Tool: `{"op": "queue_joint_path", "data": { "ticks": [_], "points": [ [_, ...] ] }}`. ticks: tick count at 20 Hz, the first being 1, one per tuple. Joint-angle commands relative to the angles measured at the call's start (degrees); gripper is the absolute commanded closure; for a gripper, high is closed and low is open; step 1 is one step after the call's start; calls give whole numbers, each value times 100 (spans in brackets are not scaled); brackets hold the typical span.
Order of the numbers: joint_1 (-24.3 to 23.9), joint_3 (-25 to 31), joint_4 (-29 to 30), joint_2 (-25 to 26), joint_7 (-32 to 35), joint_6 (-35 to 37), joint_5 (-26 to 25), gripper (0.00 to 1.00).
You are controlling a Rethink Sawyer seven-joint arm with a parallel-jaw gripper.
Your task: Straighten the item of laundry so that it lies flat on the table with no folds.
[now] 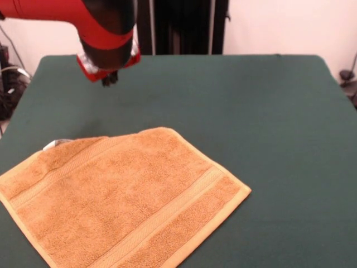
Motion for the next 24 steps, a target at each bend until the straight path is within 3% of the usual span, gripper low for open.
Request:
{"op": "queue_joint_path", "data": {
  "ticks": [1,3,6,9,12,15,24],
  "points": [
    [231,-172,807,-11,-610,236,-93,100],
    [0,52,1050,-65,-477,-634,-1,100],
    [-646,699,1678,-199,-328,-2708,191,100],
    [-1025,1059,2080,-358,-216,-3732,257,100],
    [-1326,1322,2405,-489,-136,-4422,321,100],
    [-1280,1235,2491,-547,28,-4774,201,100],
    [-559,582,2353,-860,604,-5819,-214,100]
  ]
}}
